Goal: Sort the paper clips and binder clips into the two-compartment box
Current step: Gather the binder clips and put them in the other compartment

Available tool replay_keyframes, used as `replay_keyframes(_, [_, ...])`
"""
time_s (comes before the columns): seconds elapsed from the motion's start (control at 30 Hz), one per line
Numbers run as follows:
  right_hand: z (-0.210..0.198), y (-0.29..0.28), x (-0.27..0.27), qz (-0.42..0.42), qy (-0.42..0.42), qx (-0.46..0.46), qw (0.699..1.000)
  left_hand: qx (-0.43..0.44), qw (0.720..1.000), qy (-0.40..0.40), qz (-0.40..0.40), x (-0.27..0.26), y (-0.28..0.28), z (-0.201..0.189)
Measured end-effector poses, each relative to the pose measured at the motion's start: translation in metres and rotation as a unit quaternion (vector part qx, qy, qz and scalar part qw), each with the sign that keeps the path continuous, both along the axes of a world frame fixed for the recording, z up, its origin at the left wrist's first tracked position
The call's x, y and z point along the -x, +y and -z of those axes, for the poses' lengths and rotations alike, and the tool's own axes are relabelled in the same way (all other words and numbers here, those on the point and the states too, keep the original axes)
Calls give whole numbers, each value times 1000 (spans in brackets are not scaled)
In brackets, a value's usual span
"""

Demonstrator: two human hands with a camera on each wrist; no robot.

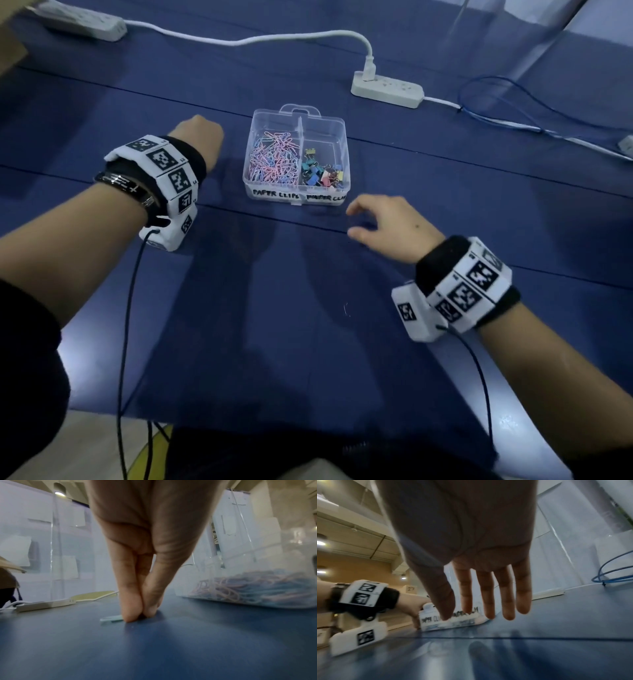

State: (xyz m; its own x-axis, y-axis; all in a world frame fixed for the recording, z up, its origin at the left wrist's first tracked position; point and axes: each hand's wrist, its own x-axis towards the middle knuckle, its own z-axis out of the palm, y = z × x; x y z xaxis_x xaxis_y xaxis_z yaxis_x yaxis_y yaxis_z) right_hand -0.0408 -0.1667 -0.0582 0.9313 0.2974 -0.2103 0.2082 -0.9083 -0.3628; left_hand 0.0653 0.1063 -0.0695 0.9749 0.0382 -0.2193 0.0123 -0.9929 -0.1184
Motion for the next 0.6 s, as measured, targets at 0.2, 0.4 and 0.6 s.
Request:
replay_keyframes(0.2, [1,5,27,-59,90,89,990,13,1000,10,-7,1,-3,3])
replay_keyframes(0.4, [5,11,29,-52,83,102,990,10,1000,14,-22,10,-4,2])
replay_keyframes(0.6, [5,18,31,-41,81,116,989,0,1000,5,4,12,-7,-2])
